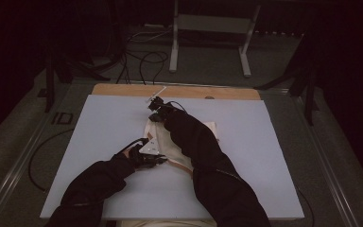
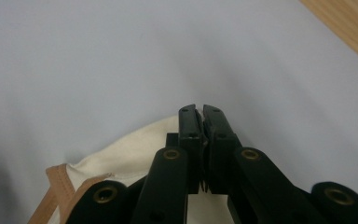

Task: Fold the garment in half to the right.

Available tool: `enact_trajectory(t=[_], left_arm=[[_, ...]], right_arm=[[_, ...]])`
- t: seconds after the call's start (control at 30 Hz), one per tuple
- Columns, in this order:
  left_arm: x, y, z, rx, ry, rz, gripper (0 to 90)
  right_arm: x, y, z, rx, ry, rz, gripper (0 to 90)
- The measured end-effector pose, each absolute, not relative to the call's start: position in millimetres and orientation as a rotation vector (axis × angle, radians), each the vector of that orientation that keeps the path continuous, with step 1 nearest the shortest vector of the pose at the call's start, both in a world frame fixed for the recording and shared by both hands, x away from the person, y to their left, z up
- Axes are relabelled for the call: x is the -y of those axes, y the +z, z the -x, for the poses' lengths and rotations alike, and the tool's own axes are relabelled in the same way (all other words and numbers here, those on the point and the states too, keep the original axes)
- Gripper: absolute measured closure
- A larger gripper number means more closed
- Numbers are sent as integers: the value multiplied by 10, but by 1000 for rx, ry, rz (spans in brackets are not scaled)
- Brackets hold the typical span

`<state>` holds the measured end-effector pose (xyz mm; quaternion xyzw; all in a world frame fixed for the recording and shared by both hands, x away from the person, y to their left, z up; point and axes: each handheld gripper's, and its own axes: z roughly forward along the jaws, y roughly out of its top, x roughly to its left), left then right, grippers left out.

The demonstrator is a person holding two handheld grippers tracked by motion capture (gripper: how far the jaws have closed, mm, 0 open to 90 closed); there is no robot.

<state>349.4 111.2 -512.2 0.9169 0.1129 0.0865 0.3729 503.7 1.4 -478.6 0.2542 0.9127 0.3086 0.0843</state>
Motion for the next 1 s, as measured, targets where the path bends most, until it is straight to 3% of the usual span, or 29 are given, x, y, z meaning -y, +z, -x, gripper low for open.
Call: enact_trajectory(t=[1.0], left_arm=[[-943,-4861,-3461,-179,283,-2420,849]], right_arm=[[485,-4417,-4921,-2628,1016,-778,877]])
